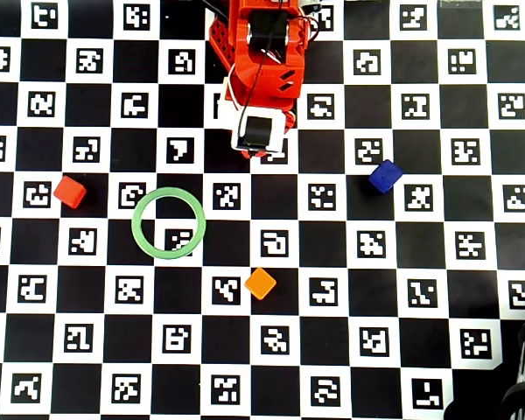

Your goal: Grab the red cube then put it in the green circle then put the blue cube on top and finally the orange cube on top

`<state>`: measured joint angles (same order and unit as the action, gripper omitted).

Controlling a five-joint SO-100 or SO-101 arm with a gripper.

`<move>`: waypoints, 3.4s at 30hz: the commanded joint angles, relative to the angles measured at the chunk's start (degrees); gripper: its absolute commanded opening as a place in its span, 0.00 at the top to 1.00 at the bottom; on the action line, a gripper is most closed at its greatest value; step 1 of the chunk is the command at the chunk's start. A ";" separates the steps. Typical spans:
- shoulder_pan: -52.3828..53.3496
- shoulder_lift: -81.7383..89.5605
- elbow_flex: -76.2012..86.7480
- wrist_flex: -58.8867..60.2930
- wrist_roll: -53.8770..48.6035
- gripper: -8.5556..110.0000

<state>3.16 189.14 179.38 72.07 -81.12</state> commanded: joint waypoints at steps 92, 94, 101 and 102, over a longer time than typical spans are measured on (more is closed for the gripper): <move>52.65 -118.65 -101.60 -0.88 31.99 0.50; 52.82 -118.92 -100.55 -2.64 31.82 0.50; 52.91 -120.94 -98.61 -5.45 31.46 0.50; 52.91 -121.38 -98.70 -5.62 31.46 0.50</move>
<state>55.46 66.18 81.56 67.41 -49.39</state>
